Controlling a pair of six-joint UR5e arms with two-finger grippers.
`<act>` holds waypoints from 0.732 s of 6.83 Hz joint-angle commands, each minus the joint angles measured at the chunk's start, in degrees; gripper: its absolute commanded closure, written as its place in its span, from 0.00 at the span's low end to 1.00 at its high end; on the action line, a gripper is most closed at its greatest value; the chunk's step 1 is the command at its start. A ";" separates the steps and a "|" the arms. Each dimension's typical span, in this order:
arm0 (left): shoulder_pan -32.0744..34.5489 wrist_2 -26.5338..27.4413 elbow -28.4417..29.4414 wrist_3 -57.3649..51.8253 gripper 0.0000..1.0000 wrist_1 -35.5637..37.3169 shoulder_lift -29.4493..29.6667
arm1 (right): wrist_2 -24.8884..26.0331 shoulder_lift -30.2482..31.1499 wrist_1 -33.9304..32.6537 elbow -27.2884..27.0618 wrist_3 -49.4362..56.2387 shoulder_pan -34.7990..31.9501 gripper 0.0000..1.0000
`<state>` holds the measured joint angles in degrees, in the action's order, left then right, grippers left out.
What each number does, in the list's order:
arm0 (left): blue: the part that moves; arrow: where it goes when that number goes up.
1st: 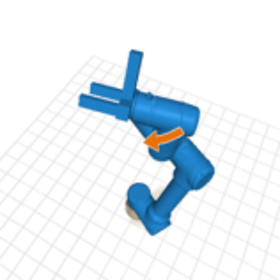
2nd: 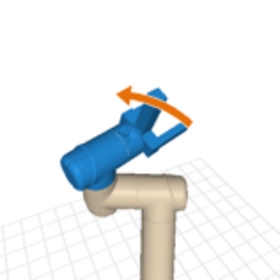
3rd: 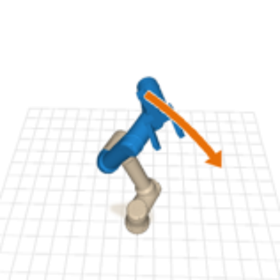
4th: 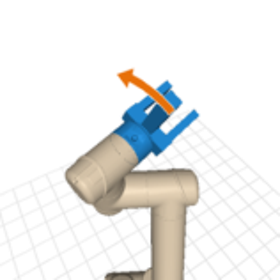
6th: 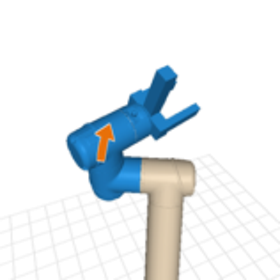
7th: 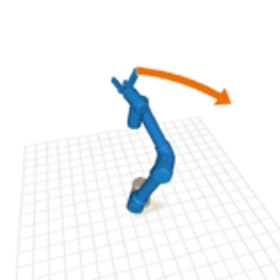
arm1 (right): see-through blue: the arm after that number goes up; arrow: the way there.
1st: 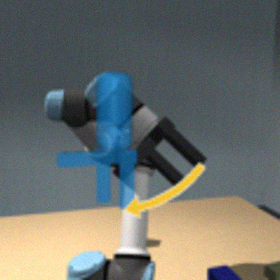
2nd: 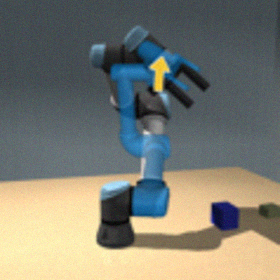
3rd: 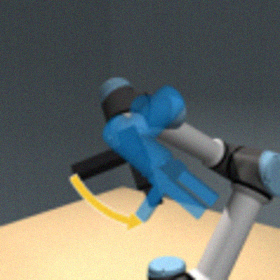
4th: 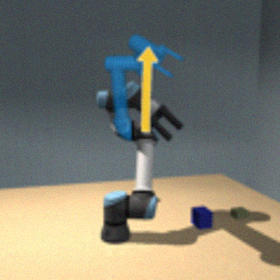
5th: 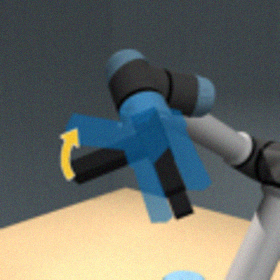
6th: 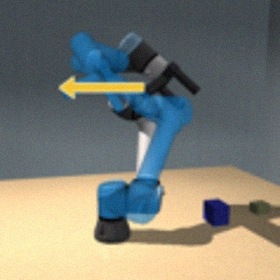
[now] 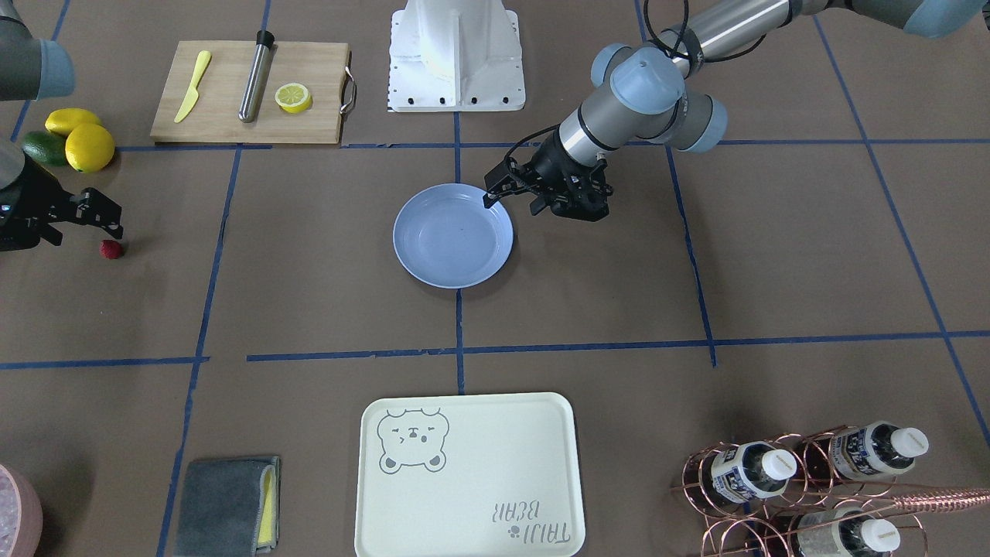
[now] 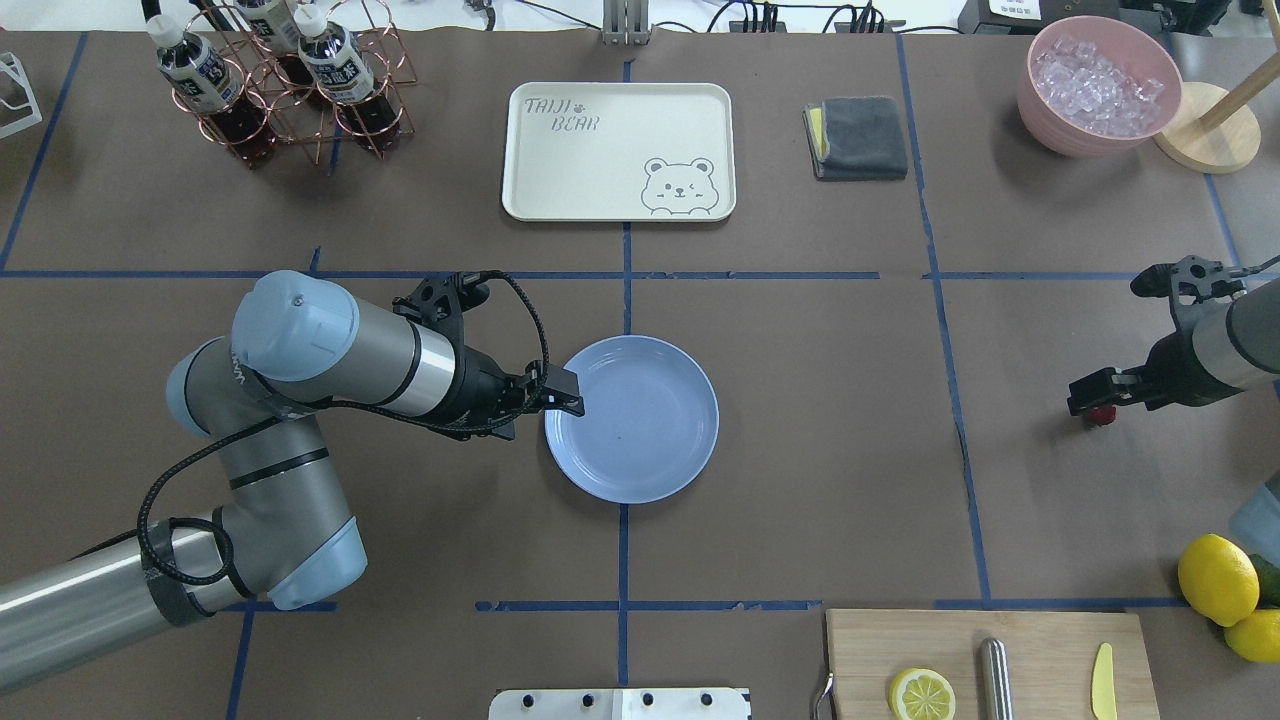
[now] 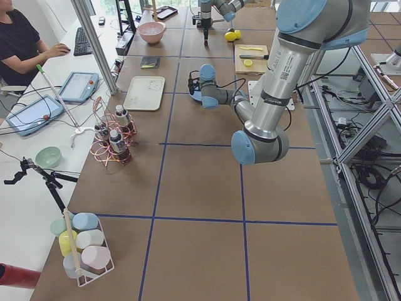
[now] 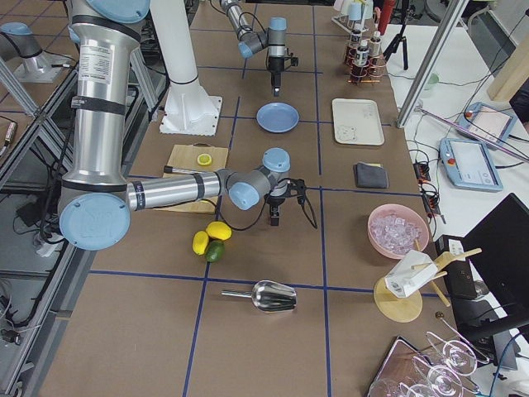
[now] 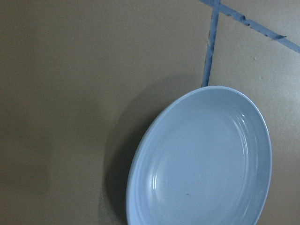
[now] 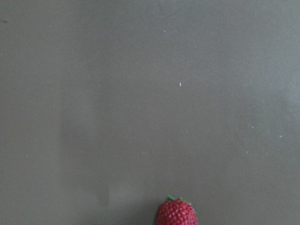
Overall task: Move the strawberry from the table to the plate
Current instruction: 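Hold the plate with the left gripper while the right gripper grasps the strawberry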
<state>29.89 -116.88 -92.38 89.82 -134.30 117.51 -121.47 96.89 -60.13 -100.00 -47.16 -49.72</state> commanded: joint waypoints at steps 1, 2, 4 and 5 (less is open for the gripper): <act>-0.09 0.69 0.01 0.00 0.01 0.00 0.00 | 2.47 -0.04 0.71 0.94 -1.26 2.08 0.06; -0.09 0.69 0.01 0.09 0.01 0.00 0.00 | 2.73 -0.04 0.72 0.94 -1.26 2.08 0.15; -0.09 0.69 0.10 0.09 0.01 0.00 0.00 | 3.79 -0.30 0.63 0.85 -1.35 2.08 0.63; -0.09 0.69 0.09 0.09 0.01 0.00 0.00 | 3.79 -0.30 0.71 0.68 -1.26 2.00 0.98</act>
<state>29.80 -116.20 -92.28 89.91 -134.30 117.51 -117.83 96.64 -59.46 -99.18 -48.48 -47.67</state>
